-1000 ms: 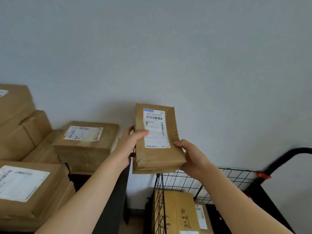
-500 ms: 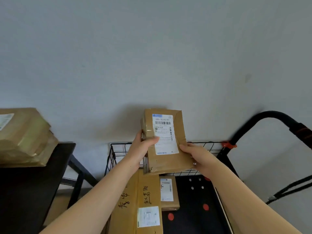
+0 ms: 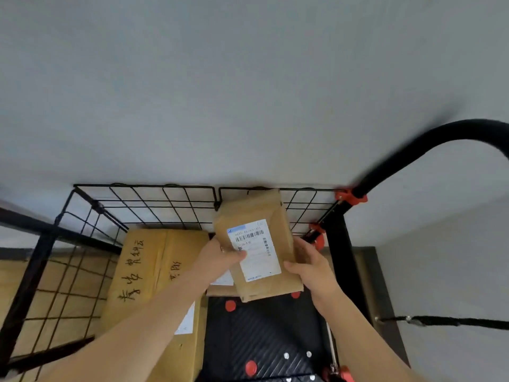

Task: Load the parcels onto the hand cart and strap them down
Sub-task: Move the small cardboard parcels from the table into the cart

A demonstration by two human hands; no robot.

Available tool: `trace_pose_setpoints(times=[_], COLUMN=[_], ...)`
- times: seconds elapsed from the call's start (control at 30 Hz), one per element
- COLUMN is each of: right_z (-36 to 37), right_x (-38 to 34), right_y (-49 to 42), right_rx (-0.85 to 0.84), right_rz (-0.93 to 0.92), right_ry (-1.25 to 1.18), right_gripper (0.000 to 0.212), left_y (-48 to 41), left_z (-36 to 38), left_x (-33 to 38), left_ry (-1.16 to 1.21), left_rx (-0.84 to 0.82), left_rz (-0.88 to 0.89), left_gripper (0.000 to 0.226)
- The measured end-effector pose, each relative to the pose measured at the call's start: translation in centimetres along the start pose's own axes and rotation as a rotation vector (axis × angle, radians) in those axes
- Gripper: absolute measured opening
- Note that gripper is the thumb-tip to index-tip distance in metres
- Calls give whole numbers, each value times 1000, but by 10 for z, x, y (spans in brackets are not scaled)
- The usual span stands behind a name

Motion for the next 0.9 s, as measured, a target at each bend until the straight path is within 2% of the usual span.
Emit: trace_pose_setpoints(times=[0.1,0.3,0.47,0.63,0.9], right_z=[-7,-21,-31,-31,4], right_x=[37,131,181,224,258], right_y=[-20,-64,-110,-149,-189], right_rx=[10,74,149,170,104], right_rz=[22,267,374,438,451], right_ry=[22,-57,-12,85,164], right_gripper=[61,55,50,50,49], left_y=[-26,-76,-121,-162,-191], left_z=[18,61,78,80,100], left_x=[-33,-66,-88,-117,-156], left_ry=[-52,-146,-271,-611,-756], left_rx=[-7,-75,-80,-27,-140], left_rz=[-53,-55,-59,3,21], left_gripper=[46,46,75,63,69])
Point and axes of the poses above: each hand's wrist, its own y-axis away from the middle knuckle, its own z-axis out of the palm, x = y × z, the point moved 10 cm from there along -y, towards the middle knuckle, and after that the axes turned 2 degrees about -z, right-handed, at the moved point
